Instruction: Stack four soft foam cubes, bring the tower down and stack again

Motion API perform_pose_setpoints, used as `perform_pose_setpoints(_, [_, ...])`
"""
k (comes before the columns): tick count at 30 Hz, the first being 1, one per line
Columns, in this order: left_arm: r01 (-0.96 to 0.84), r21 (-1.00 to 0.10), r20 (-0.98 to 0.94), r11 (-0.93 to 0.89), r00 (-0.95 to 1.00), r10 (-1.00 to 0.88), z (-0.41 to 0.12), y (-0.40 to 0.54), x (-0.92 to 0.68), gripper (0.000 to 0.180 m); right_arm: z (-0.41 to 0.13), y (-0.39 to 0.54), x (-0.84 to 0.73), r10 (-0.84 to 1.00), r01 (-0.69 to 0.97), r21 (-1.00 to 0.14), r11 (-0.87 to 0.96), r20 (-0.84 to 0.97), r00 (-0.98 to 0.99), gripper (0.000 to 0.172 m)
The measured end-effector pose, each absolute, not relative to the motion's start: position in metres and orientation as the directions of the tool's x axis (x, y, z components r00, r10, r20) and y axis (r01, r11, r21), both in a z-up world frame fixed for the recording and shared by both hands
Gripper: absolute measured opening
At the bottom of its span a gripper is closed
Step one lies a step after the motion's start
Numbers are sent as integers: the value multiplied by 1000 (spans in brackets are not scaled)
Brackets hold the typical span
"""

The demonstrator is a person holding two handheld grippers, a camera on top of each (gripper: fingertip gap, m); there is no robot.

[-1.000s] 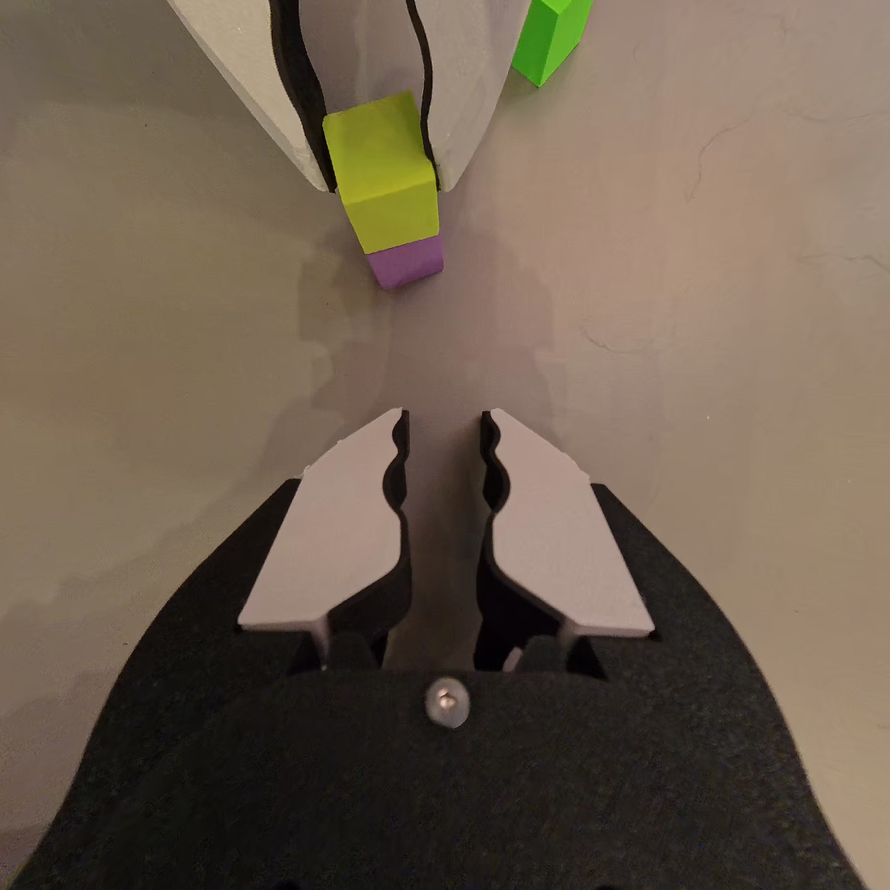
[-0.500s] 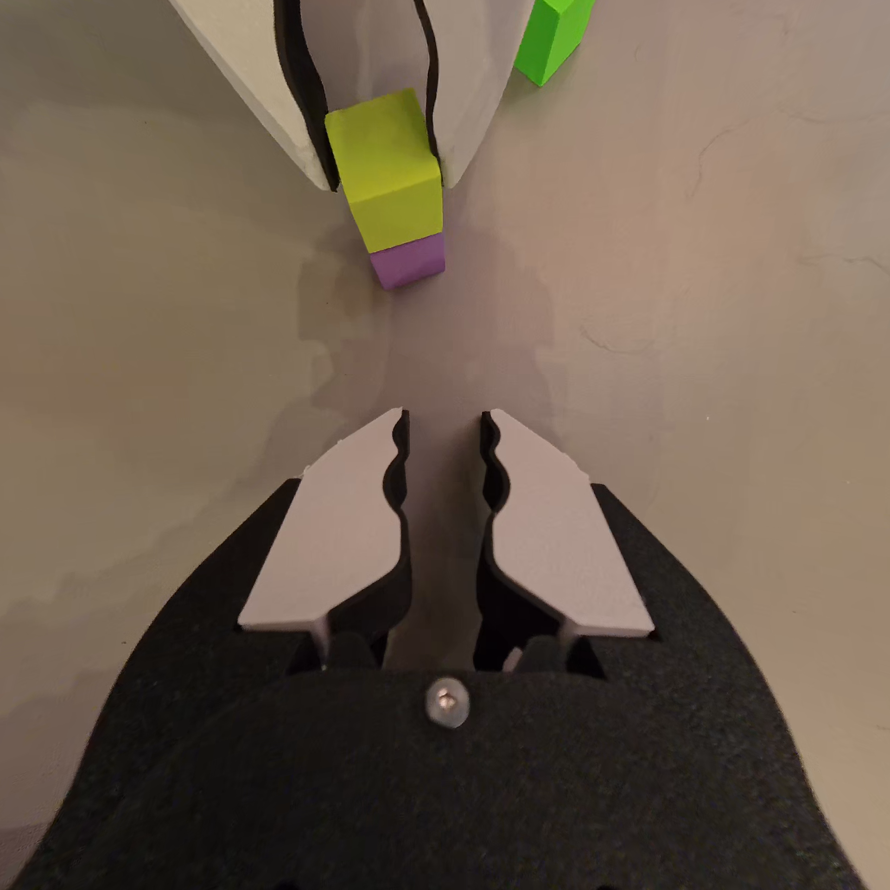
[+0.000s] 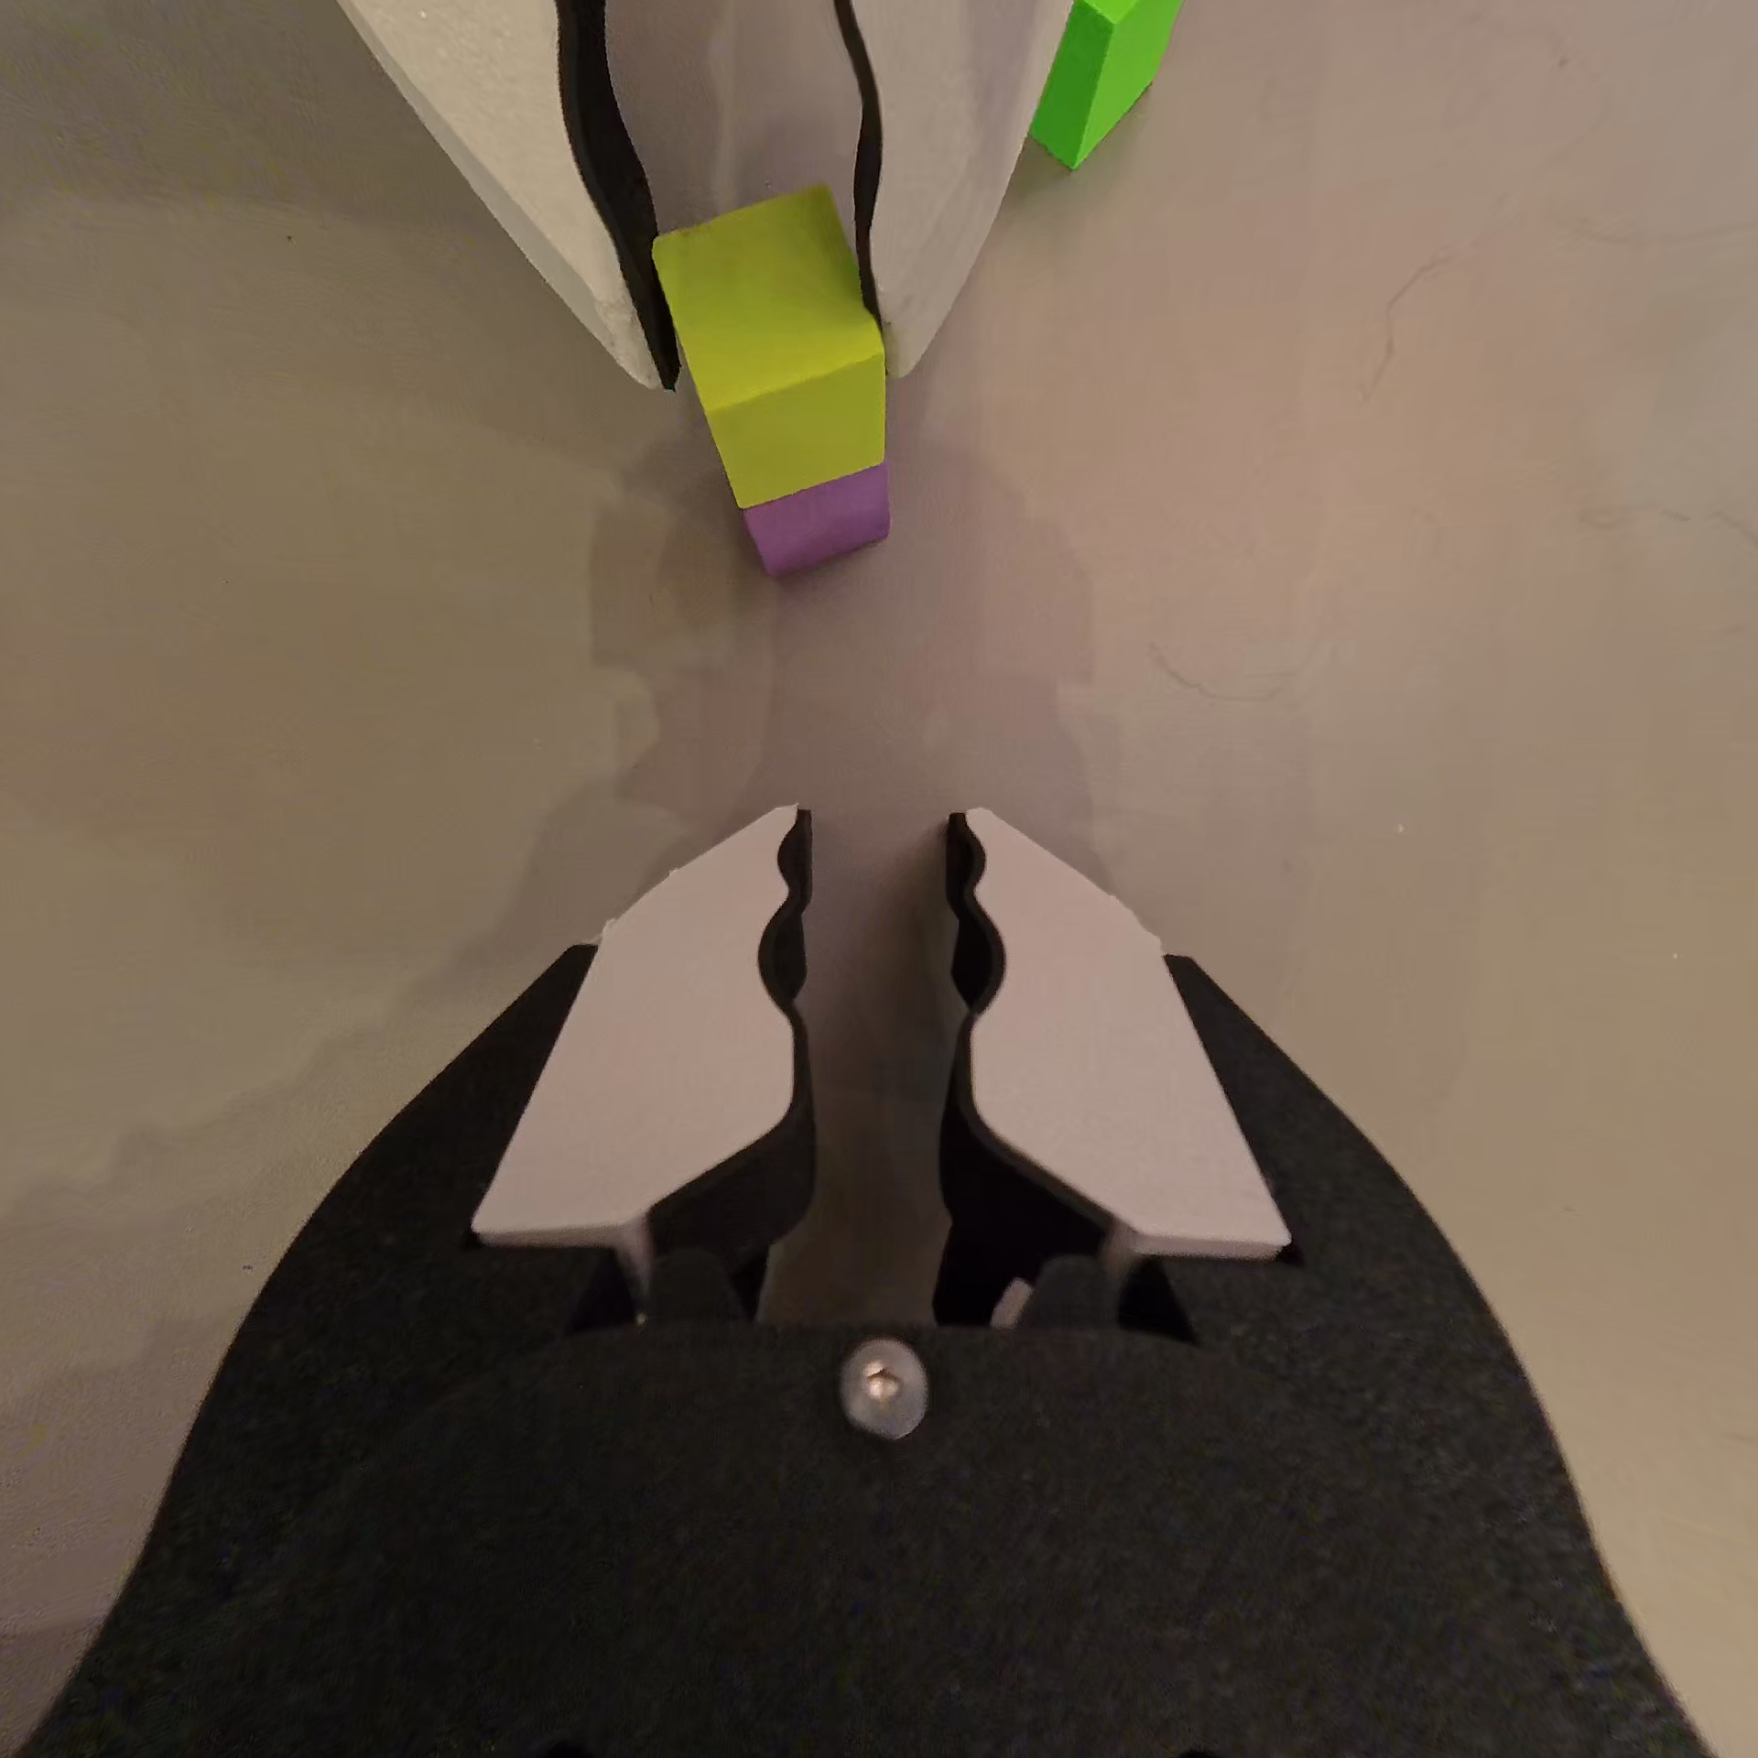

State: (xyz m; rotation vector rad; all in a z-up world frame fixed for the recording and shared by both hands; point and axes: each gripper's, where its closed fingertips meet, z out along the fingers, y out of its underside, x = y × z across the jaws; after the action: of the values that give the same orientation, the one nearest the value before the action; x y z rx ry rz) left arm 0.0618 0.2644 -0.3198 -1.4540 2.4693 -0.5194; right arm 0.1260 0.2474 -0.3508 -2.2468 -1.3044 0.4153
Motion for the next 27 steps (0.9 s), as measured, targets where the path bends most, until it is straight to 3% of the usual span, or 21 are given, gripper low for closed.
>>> perform_pose_setpoints(5, [-803, -407, -14, 435, -470, -882, -320, 265, 61, 32, -351, 247, 126, 871, 717, -562, -411, -10, 492, 26])
perform_pose_setpoints(12, [-816, -429, -33, 389, -416, -909, -308, 273, 56, 60, -351, 247, 126, 872, 719, -562, -410, -10, 489, 25])
perform_pose_setpoints(27, [-890, -455, -139, 31, 37, -990, -317, 351, 12, 54, -351, 246, 125, 874, 722, -558, -409, -11, 486, 24])
